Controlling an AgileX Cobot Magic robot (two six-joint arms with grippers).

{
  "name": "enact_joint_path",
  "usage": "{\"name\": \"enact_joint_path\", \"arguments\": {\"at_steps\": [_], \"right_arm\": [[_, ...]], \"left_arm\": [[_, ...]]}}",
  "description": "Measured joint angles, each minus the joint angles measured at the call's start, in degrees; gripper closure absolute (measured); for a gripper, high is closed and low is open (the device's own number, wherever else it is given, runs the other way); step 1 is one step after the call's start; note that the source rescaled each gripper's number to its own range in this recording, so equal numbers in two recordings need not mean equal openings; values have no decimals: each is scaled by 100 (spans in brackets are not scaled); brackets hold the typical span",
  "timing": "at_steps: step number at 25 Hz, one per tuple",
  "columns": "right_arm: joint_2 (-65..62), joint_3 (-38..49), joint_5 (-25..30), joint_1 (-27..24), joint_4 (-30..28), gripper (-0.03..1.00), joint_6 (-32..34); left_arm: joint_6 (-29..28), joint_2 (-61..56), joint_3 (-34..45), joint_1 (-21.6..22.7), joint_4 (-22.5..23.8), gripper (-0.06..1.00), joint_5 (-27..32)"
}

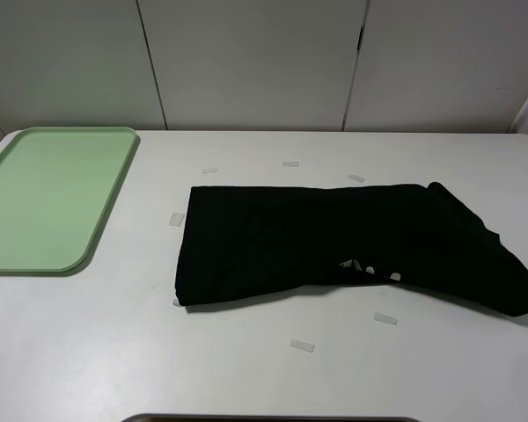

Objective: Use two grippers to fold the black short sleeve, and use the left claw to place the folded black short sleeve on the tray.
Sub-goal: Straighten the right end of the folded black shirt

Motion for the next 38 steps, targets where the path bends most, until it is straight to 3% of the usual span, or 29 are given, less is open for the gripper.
{"name": "enact_joint_path", "arguments": {"at_steps": [18, 23, 30, 38], "right_arm": [[160, -15, -31, 0, 48, -3, 249], [1422, -212, -452, 0, 193, -3, 364], [3767, -604, -1480, 0, 213, -3, 293], [6539, -1687, -1632, 0, 260, -3, -178]], "left_arm": [[0, 0, 0, 0, -8, -5, 0], [0, 0, 0, 0, -8, -5, 0], [0, 0, 0, 0, -8, -5, 0], [0, 0, 0, 0, -8, -5, 0]]}}
